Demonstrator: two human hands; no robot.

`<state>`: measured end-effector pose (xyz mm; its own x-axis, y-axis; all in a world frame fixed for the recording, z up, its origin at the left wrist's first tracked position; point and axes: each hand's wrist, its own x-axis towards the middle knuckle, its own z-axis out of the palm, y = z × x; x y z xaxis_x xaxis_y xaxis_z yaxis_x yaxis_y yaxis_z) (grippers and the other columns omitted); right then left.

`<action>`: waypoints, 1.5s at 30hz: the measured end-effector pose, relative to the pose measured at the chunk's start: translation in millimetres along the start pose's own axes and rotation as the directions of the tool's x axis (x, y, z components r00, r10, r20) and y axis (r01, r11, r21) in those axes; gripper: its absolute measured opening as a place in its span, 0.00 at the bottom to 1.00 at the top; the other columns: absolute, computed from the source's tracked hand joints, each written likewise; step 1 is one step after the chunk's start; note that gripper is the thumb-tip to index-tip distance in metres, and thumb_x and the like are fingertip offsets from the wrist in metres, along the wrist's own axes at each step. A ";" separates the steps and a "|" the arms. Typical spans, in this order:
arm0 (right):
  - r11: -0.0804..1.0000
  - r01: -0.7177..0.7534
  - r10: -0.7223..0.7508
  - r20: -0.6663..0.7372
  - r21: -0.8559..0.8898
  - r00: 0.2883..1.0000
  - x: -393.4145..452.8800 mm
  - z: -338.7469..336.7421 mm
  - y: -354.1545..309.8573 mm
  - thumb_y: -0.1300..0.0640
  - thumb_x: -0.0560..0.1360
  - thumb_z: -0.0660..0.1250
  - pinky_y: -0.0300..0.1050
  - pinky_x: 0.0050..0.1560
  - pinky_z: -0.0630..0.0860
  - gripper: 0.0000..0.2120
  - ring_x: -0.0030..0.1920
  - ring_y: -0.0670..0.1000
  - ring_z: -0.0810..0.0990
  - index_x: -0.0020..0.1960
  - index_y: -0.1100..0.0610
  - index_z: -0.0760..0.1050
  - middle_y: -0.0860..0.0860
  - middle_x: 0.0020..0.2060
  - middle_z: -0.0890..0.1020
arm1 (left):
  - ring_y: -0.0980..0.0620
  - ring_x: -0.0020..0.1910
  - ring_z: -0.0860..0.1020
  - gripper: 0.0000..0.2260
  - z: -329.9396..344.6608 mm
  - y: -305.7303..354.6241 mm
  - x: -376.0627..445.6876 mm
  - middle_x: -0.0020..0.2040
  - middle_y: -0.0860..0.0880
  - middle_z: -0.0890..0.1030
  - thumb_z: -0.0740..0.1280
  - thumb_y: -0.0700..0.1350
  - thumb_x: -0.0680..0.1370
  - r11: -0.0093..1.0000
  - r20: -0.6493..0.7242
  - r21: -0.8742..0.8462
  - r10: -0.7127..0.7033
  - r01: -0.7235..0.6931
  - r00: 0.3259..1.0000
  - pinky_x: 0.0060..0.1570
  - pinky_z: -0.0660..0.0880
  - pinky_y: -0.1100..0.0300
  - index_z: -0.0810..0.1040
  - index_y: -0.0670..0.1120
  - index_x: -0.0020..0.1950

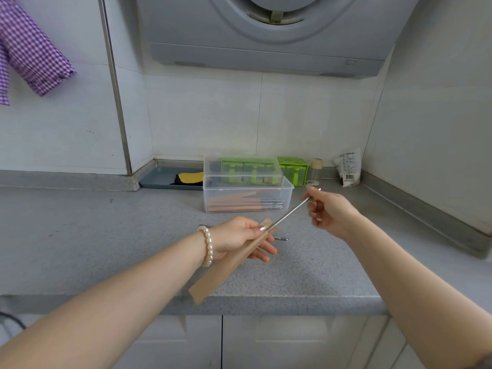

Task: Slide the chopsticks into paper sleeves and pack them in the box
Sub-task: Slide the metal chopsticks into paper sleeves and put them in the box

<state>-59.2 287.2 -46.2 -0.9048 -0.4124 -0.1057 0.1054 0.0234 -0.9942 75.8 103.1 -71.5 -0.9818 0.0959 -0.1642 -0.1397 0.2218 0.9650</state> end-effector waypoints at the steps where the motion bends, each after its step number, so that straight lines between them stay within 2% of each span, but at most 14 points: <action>1: 0.999 -0.038 0.038 0.043 -0.001 0.998 -1.3 3.7 4.8 0.49 0.76 0.63 0.41 0.33 0.60 0.13 0.26 0.46 0.65 0.39 0.56 0.78 0.48 0.24 0.70 | 0.52 0.36 0.82 0.12 -0.2 -0.8 0.5 0.42 0.47 0.84 0.56 0.44 0.82 1.000 -0.012 0.002 -0.002 0.002 1.000 0.44 0.76 0.59 0.76 0.39 0.51; 9: 0.984 -0.175 0.177 0.227 -0.029 0.958 -10.7 26.1 21.4 0.50 0.78 0.60 0.40 0.34 0.61 0.13 0.30 0.46 0.64 0.44 0.56 0.79 0.48 0.27 0.70 | 0.52 0.35 0.82 0.12 -5.8 -5.6 0.0 0.42 0.47 0.84 0.55 0.44 0.82 0.999 -0.045 0.033 -0.031 0.032 0.999 0.43 0.75 0.60 0.76 0.40 0.50; 14: 0.981 -0.184 0.195 0.305 -0.064 0.932 -16.2 44.4 27.3 0.52 0.78 0.59 0.41 0.34 0.61 0.11 0.29 0.47 0.65 0.45 0.56 0.78 0.49 0.28 0.71 | 0.53 0.35 0.82 0.12 -4.9 -1.6 -0.2 0.48 0.43 0.83 0.55 0.43 0.82 0.999 -0.067 0.007 -0.036 0.037 0.997 0.37 0.77 0.64 0.75 0.38 0.54; 17: 0.979 -0.186 0.202 0.322 -0.081 0.925 -16.5 49.1 29.3 0.52 0.78 0.60 0.41 0.34 0.61 0.11 0.30 0.47 0.66 0.46 0.56 0.77 0.49 0.28 0.71 | 0.51 0.36 0.82 0.12 -7.8 -1.8 -1.6 0.47 0.43 0.83 0.56 0.45 0.81 0.998 -0.065 0.022 -0.050 0.051 0.997 0.39 0.77 0.62 0.75 0.39 0.54; 19: 0.980 -0.161 0.193 0.362 -0.116 0.912 -15.0 47.6 27.8 0.48 0.78 0.60 0.41 0.34 0.63 0.13 0.31 0.47 0.67 0.50 0.55 0.78 0.49 0.29 0.73 | 0.50 0.36 0.82 0.13 -11.1 -2.0 -4.2 0.47 0.45 0.84 0.56 0.47 0.81 0.996 -0.058 0.036 -0.074 0.076 0.996 0.38 0.77 0.60 0.75 0.41 0.55; 21: 0.988 -0.118 0.149 0.375 -0.103 0.915 -9.1 43.3 26.6 0.43 0.73 0.63 0.41 0.35 0.65 0.19 0.32 0.47 0.69 0.55 0.55 0.77 0.50 0.32 0.75 | 0.50 0.31 0.81 0.14 -14.7 -0.6 -7.6 0.43 0.44 0.84 0.55 0.49 0.82 0.994 -0.070 0.035 -0.101 0.103 0.992 0.35 0.78 0.58 0.75 0.43 0.56; 23: 0.996 -0.005 0.026 0.245 -0.089 0.969 1.1 37.9 27.6 0.46 0.69 0.68 0.41 0.35 0.67 0.24 0.34 0.48 0.71 0.59 0.59 0.76 0.51 0.34 0.76 | 0.52 0.26 0.78 0.14 -19.3 0.3 -8.9 0.38 0.44 0.82 0.55 0.49 0.82 0.993 -0.122 0.049 -0.099 0.106 0.988 0.31 0.76 0.58 0.75 0.43 0.56; 25: 0.937 0.148 -0.144 0.036 -0.317 0.989 11.3 34.5 34.3 0.53 0.70 0.72 0.38 0.36 0.69 0.17 0.36 0.48 0.74 0.54 0.62 0.79 0.50 0.36 0.79 | 0.53 0.24 0.75 0.13 -24.7 -1.1 -8.9 0.35 0.44 0.78 0.54 0.48 0.82 0.993 -0.171 0.040 -0.103 0.111 0.980 0.28 0.74 0.59 0.74 0.41 0.55; 26: 0.859 0.181 -0.206 0.000 -0.479 0.979 16.8 33.8 39.6 0.55 0.70 0.72 0.38 0.38 0.71 0.12 0.39 0.49 0.76 0.51 0.61 0.81 0.50 0.37 0.80 | 0.52 0.25 0.74 0.12 -27.4 -2.0 -8.9 0.36 0.44 0.77 0.55 0.47 0.82 0.992 -0.185 0.023 -0.114 0.120 0.976 0.28 0.74 0.59 0.73 0.41 0.55; 28: 0.700 0.182 -0.223 0.031 -0.690 0.974 26.9 35.0 53.7 0.56 0.71 0.72 0.40 0.43 0.72 0.09 0.42 0.49 0.78 0.48 0.59 0.82 0.52 0.43 0.83 | 0.52 0.26 0.75 0.09 -31.8 -3.7 -10.2 0.38 0.43 0.77 0.56 0.47 0.81 0.989 -0.178 -0.017 -0.146 0.145 0.973 0.29 0.75 0.57 0.70 0.41 0.54; 30: 0.572 0.194 -0.219 0.079 -0.797 0.973 33.8 38.5 65.8 0.55 0.72 0.71 0.40 0.46 0.74 0.09 0.44 0.50 0.79 0.49 0.58 0.83 0.52 0.47 0.84 | 0.51 0.29 0.77 0.06 -35.1 -4.0 -12.5 0.43 0.43 0.77 0.58 0.44 0.81 0.987 -0.146 -0.015 -0.163 0.162 0.976 0.31 0.77 0.57 0.69 0.42 0.54; 33: 0.479 0.205 -0.238 0.099 -0.853 0.966 41.6 40.6 74.7 0.54 0.72 0.71 0.41 0.48 0.76 0.09 0.47 0.51 0.80 0.49 0.57 0.83 0.52 0.48 0.84 | 0.52 0.31 0.80 0.05 -37.7 -5.4 -15.1 0.49 0.43 0.76 0.60 0.39 0.80 0.985 -0.121 0.039 -0.160 0.166 0.980 0.33 0.79 0.58 0.69 0.42 0.55; 39: 0.463 0.207 -0.265 0.088 -0.862 0.960 51.3 38.3 82.4 0.53 0.70 0.72 0.46 0.50 0.78 0.07 0.45 0.51 0.80 0.45 0.55 0.84 0.51 0.44 0.84 | 0.51 0.35 0.82 0.06 -42.1 -5.8 -18.7 0.46 0.44 0.74 0.62 0.37 0.78 0.985 -0.086 0.060 -0.158 0.163 0.984 0.33 0.80 0.59 0.72 0.40 0.55; 45: 0.377 0.283 -0.396 0.122 -0.882 0.910 47.3 39.0 81.2 0.57 0.75 0.66 0.43 0.46 0.69 0.07 0.50 0.55 0.75 0.47 0.60 0.80 0.54 0.46 0.81 | 0.53 0.34 0.82 0.03 -44.9 -7.1 -20.0 0.42 0.45 0.79 0.66 0.36 0.76 0.978 -0.090 0.122 -0.156 0.166 0.984 0.34 0.79 0.62 0.77 0.41 0.48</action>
<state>-77.3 234.2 -131.1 -0.8148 -0.4961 0.3000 -0.5798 0.6953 -0.4247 90.7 56.0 -65.8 -0.9555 -0.0278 -0.2937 -0.2844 0.3518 0.8919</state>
